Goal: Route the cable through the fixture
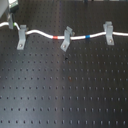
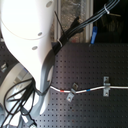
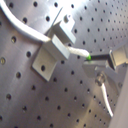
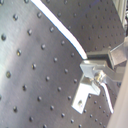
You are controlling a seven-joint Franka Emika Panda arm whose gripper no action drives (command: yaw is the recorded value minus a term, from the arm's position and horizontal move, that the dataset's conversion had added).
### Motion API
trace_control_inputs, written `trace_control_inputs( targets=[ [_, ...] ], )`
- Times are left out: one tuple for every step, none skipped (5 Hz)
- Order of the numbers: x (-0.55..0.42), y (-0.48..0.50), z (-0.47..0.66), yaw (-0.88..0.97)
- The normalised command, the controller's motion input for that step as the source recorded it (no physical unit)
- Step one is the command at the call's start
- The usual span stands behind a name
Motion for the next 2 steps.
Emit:
trace_control_inputs(
  targets=[
    [0.003,0.015,0.0,0.0],
    [0.002,0.004,0.31,0.0]
  ],
)
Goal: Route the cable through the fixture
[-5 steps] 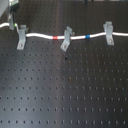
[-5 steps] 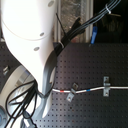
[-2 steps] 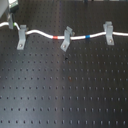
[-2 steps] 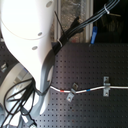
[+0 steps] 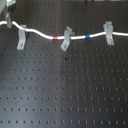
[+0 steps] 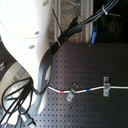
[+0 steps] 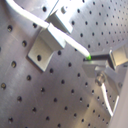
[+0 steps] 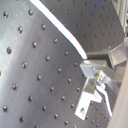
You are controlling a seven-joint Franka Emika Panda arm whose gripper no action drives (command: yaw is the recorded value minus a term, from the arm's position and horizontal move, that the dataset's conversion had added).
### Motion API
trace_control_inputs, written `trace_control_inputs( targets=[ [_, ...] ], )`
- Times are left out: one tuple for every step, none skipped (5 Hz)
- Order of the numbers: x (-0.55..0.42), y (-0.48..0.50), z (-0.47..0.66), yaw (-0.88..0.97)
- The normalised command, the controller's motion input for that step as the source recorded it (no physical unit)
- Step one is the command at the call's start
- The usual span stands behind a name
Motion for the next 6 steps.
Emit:
trace_control_inputs(
  targets=[
    [-0.031,0.008,0.23,0.0],
    [-0.002,0.001,0.02,0.0],
    [-0.12,0.026,0.13,0.0],
    [-0.267,0.057,0.22,0.0],
    [0.0,0.0,0.01,0.0],
    [0.006,0.029,0.0,0.0]
  ],
)
